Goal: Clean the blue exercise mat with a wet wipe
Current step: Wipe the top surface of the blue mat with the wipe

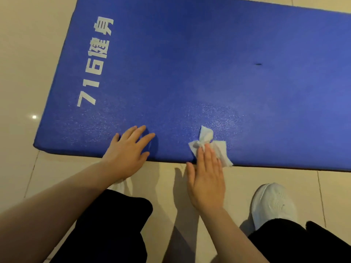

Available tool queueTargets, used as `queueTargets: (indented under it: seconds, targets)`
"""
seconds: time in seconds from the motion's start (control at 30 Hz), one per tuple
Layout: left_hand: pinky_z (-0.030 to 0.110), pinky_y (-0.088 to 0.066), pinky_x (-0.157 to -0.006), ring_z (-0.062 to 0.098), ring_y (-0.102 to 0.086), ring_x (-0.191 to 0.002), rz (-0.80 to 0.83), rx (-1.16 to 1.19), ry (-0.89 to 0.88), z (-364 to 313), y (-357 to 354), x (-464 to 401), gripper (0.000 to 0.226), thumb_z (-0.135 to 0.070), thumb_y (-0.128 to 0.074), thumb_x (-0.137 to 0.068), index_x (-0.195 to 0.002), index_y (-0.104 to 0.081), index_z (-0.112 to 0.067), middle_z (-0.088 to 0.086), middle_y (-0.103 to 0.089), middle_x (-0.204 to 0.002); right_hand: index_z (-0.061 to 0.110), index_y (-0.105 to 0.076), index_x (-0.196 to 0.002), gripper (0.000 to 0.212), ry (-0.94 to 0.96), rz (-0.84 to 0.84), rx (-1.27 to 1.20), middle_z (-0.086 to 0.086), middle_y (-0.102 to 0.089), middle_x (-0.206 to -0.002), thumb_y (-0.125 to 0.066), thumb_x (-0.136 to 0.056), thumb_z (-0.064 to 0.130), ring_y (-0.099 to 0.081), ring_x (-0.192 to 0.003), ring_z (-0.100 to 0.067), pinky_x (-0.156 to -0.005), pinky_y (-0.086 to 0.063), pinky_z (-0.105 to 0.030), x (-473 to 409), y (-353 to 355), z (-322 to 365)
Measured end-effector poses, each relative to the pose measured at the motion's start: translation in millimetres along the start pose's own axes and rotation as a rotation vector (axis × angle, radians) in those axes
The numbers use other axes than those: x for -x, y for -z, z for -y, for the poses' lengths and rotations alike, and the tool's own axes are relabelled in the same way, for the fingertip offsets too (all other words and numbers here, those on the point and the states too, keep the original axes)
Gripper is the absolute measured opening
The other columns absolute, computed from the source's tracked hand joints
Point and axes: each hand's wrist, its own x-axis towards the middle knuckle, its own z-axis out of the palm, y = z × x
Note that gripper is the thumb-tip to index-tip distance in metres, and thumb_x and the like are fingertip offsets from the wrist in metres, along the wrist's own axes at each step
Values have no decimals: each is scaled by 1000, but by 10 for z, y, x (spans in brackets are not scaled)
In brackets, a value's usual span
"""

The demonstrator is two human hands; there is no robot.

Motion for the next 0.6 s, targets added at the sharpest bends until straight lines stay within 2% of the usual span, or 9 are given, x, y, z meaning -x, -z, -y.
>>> queueTargets:
  seconds: [0.1, 0.2, 0.27, 0.33, 0.4, 0.43, 0.5, 0.6]
  targets:
    - [52, -19, -119, 26, 1, -150, 96, -113, 37, -108, 5, -44, 65, -49, -38, -100, -154, -5, -32, 0, 6, -163, 12, -32, -152, 72, -226, -6, 0, -5, -27, -160, -12, -97, 54, -17, -149, -19, -122, -13, -37, -46, 194, -464]
    - [50, -21, -119, 25, -1, -150, 106, -108, 72, -146, 14, -41, 66, -50, -39, -100, -154, -5, -34, 0, 4, -163, 12, -27, -153, 70, -300, -6, -53, -5, -21, -162, -10, -100, 54, -10, -151, -20, -123, -8, -37, -165, 288, -579]
    - [49, -25, -117, 22, -10, -148, 48, 24, 117, -165, 31, -56, 62, -49, -46, -97, -151, -18, -35, -3, -8, -161, 12, -29, -153, 67, -206, 15, -52, -3, -23, -161, -15, -101, 53, -11, -150, -20, -122, -8, -34, -221, 259, -433]
    - [49, -30, -114, 21, -22, -142, -33, 182, 162, -185, 74, -84, 54, -44, -51, -96, -146, -33, -34, -5, -23, -155, 9, -43, -147, 65, 25, 49, -22, -6, -36, -155, -26, -99, 51, -27, -146, -25, -120, -18, -36, -256, 175, -196]
    - [48, -34, -110, 21, -27, -138, -116, 238, 169, -202, 113, -126, 52, -42, -52, -95, -144, -38, -31, -4, -30, -151, 7, -54, -138, 60, 237, 104, -27, -10, -47, -148, -35, -98, 47, -40, -139, -29, -114, -26, -39, -297, 60, 52]
    - [48, -32, -111, 21, -26, -139, -138, 213, 154, -208, 138, -160, 55, -44, -52, -95, -146, -35, -32, -3, -29, -153, 8, -56, -137, 59, 298, 125, -26, -9, -49, -147, -34, -98, 47, -43, -137, -28, -112, -29, -39, -334, 29, 152]
    - [51, -23, -115, 22, -10, -147, -102, 97, 122, -212, 204, -240, 65, -53, -46, -95, -152, -20, -36, -1, -11, -161, 10, -55, -138, 64, 311, 150, -21, -6, -48, -147, -23, -102, 52, -43, -138, -25, -112, -31, -38, -454, 6, 226]
    - [56, -17, -117, 25, 8, -150, 49, 34, 146, -199, 295, -351, 77, -64, -40, -93, -153, 3, -42, -2, 15, -162, 13, -44, -147, 73, 134, 96, -58, -4, -35, -156, -19, -97, 60, -29, -146, -22, -116, -23, -36, -683, 122, 40]
